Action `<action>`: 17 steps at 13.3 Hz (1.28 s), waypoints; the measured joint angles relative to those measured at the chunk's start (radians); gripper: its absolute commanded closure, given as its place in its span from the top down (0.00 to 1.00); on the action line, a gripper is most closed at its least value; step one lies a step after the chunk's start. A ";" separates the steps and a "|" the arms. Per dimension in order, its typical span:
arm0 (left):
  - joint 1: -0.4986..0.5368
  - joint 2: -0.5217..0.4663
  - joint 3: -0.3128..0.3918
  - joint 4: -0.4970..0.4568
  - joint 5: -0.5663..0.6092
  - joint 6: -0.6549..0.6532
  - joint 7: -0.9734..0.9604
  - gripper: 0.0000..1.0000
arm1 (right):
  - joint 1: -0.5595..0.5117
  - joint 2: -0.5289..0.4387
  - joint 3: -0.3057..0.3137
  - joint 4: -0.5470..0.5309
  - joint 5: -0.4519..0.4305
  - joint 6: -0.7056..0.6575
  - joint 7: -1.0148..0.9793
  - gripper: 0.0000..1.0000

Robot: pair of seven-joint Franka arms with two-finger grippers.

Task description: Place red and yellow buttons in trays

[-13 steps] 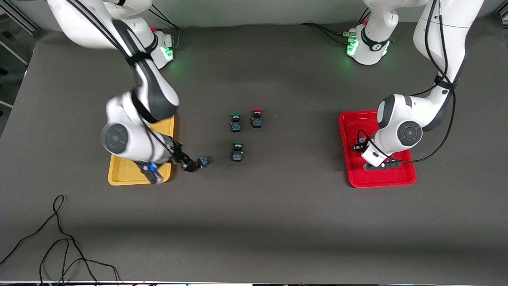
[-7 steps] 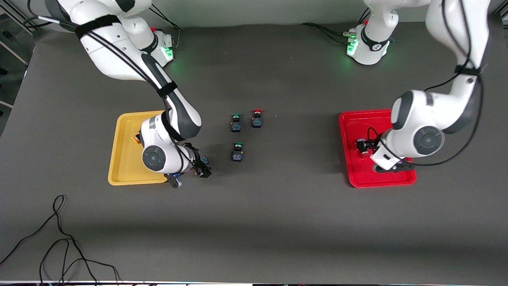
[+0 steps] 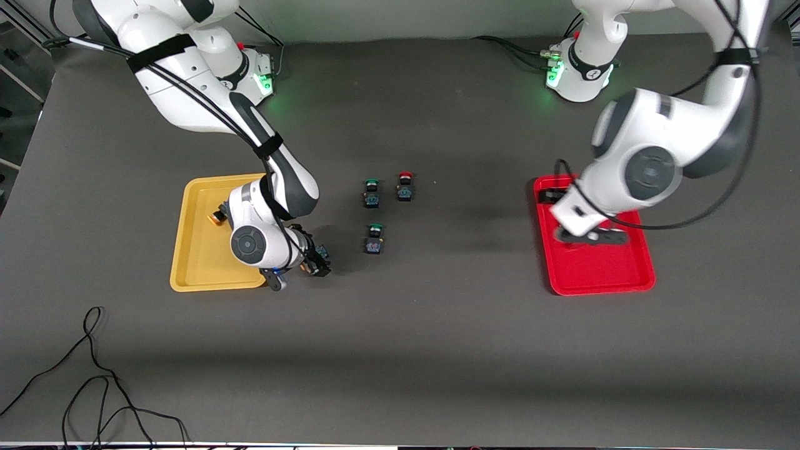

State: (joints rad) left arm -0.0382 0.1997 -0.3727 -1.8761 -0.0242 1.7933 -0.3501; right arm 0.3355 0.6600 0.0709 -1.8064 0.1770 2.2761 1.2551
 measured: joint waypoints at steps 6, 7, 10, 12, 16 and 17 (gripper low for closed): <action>-0.204 0.073 -0.112 -0.010 -0.032 0.284 -0.402 0.99 | -0.005 -0.049 -0.003 -0.004 -0.005 -0.018 0.002 0.20; -0.248 0.099 -0.113 -0.011 -0.026 0.338 -0.466 0.99 | -0.007 -0.078 -0.006 -0.002 -0.007 -0.050 0.002 0.20; -0.354 0.175 -0.113 -0.010 0.061 0.435 -0.650 0.99 | -0.047 -0.211 -0.015 0.003 -0.013 -0.204 -0.084 0.20; -0.411 0.240 -0.112 0.001 0.153 0.460 -0.770 0.99 | -0.103 -0.301 -0.044 -0.001 -0.014 -0.308 -0.220 0.20; -0.441 0.402 -0.102 0.026 0.236 0.557 -0.857 0.99 | -0.134 -0.323 -0.173 -0.108 -0.011 -0.252 -0.522 0.20; -0.441 0.433 -0.098 0.031 0.244 0.576 -0.859 0.99 | -0.135 -0.314 -0.195 -0.172 0.006 -0.164 -0.586 0.20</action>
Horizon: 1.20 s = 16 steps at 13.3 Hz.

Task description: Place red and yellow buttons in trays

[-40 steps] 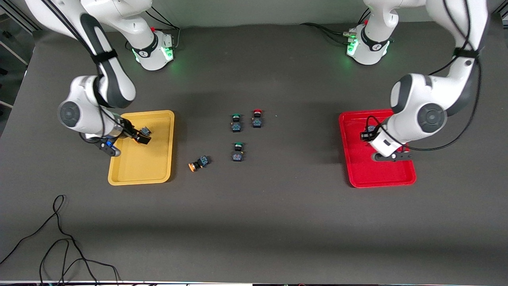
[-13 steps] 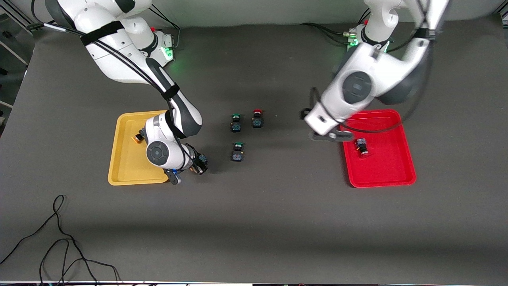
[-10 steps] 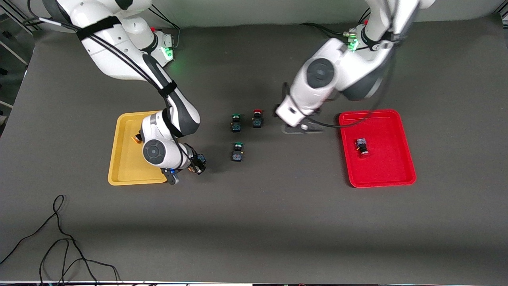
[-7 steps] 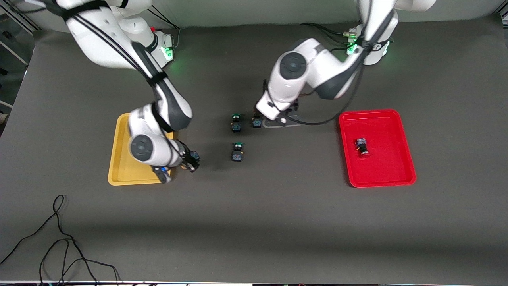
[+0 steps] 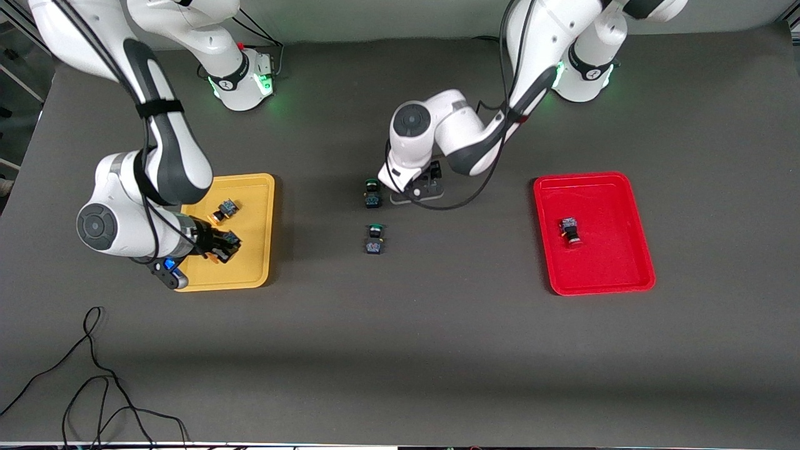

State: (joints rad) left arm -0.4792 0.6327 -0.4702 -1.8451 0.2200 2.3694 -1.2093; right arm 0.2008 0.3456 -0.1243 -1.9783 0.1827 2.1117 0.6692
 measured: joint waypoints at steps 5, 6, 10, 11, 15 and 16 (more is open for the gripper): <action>-0.003 0.069 0.000 0.038 0.017 0.010 -0.020 0.61 | 0.002 0.050 -0.011 -0.164 0.054 0.230 -0.139 0.75; -0.008 0.069 -0.001 0.043 0.018 0.010 -0.032 0.49 | 0.002 0.054 -0.011 -0.164 0.054 0.231 -0.140 1.00; -0.027 0.070 0.001 0.048 0.025 0.010 -0.065 0.33 | 0.002 0.054 -0.011 -0.163 0.054 0.231 -0.142 1.00; -0.029 0.070 0.002 0.049 0.026 0.009 -0.072 0.33 | 0.003 0.053 -0.011 -0.161 0.054 0.231 -0.143 1.00; -0.041 0.068 0.012 0.051 0.028 0.007 -0.090 0.06 | 0.014 0.002 -0.011 -0.142 0.051 0.236 -0.156 1.00; -0.043 0.068 0.013 0.052 0.028 0.005 -0.094 0.05 | 0.018 -0.028 -0.010 -0.138 0.041 0.237 -0.164 1.00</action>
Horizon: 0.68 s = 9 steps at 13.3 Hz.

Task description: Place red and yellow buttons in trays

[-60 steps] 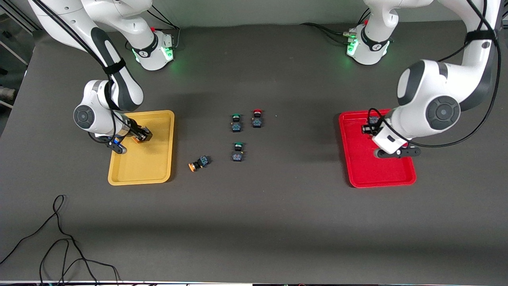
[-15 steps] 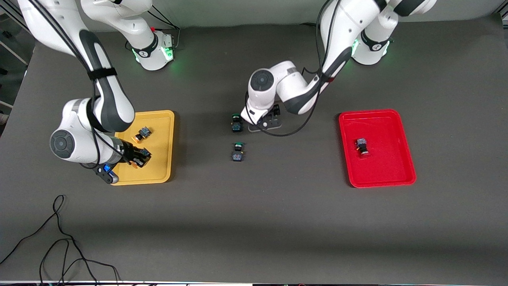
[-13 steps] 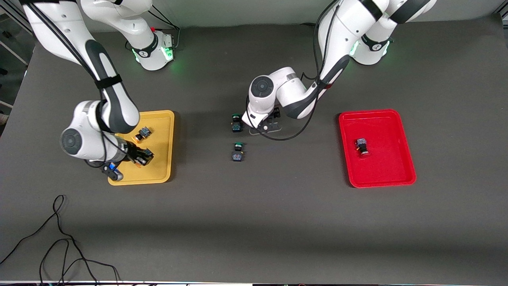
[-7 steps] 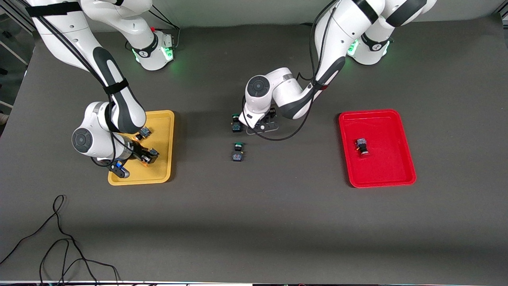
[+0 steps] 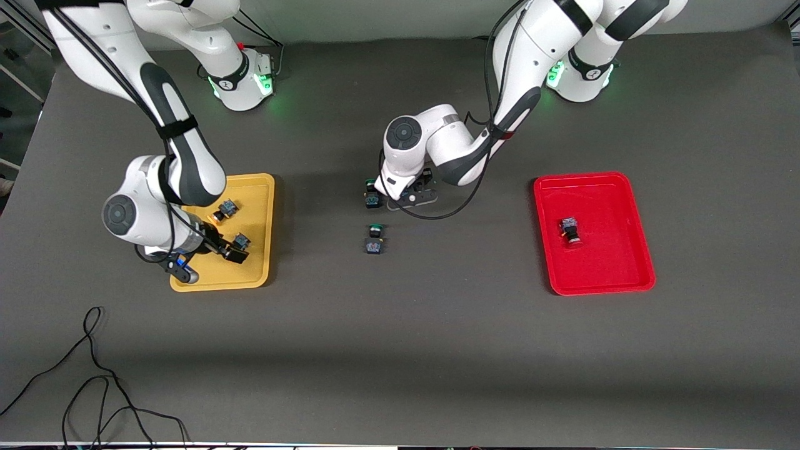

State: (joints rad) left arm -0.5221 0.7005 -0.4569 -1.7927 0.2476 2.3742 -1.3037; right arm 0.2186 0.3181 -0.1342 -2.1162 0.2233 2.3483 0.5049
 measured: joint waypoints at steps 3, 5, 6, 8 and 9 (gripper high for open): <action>0.002 -0.002 0.010 0.024 0.000 -0.017 -0.009 0.01 | 0.003 -0.111 0.002 0.005 -0.052 -0.031 -0.098 1.00; 0.040 -0.037 0.006 0.059 -0.004 -0.099 -0.004 0.00 | 0.002 -0.175 0.002 0.006 -0.054 -0.079 -0.217 1.00; 0.082 -0.073 -0.015 0.069 -0.017 -0.149 0.014 0.00 | 0.002 -0.197 0.001 0.006 -0.054 -0.102 -0.258 1.00; 0.221 -0.163 -0.084 0.075 -0.088 -0.274 0.122 0.00 | 0.001 -0.216 0.000 0.004 -0.057 -0.132 -0.320 1.00; 0.309 -0.208 -0.114 0.073 -0.126 -0.341 0.196 0.00 | 0.000 -0.214 -0.001 0.001 -0.057 -0.132 -0.345 1.00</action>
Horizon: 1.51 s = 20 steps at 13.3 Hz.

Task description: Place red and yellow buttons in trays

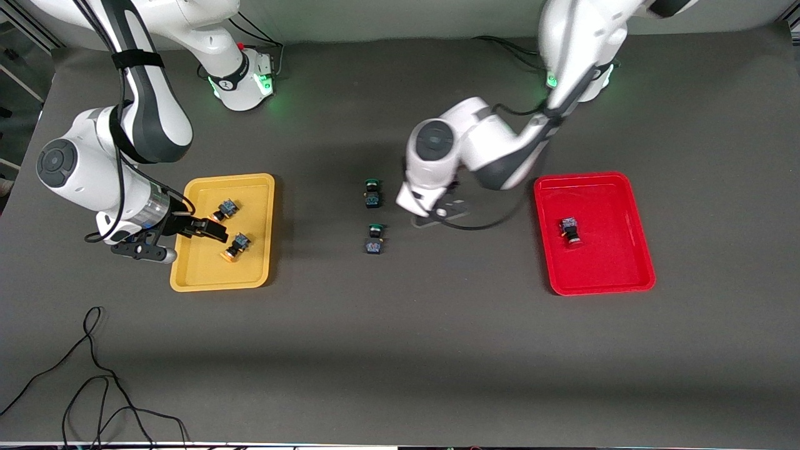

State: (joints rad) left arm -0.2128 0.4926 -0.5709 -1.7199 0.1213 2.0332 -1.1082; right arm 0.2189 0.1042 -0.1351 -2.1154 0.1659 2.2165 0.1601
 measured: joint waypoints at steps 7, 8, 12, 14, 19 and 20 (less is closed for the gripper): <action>0.647 -0.145 -0.038 -0.166 -0.040 -0.200 0.731 0.00 | 0.002 0.009 0.000 -0.002 -0.005 -0.001 -0.075 1.00; 0.723 -0.144 -0.037 -0.194 -0.010 -0.175 0.809 0.00 | 0.000 0.002 -0.003 -0.002 -0.005 -0.008 -0.094 1.00; 0.813 -0.081 -0.036 -0.328 0.106 0.086 0.876 0.02 | -0.005 -0.080 -0.007 0.017 -0.026 -0.079 -0.114 1.00; 0.813 -0.034 -0.031 -0.351 0.145 0.144 0.876 0.76 | -0.006 -0.168 -0.008 0.028 -0.068 -0.134 -0.114 1.00; 0.813 -0.028 -0.025 -0.295 0.181 0.068 0.876 0.92 | -0.086 -0.334 -0.012 0.024 -0.135 -0.218 -0.118 1.00; 0.813 -0.039 -0.029 -0.245 0.181 -0.004 0.876 0.93 | -0.098 -0.346 -0.012 0.024 -0.136 -0.235 -0.121 1.00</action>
State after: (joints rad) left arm 0.6003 0.4539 -0.5995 -1.9646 0.3023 2.0290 -0.2323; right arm 0.1209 -0.2418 -0.1474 -2.0914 0.0300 1.9820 0.0394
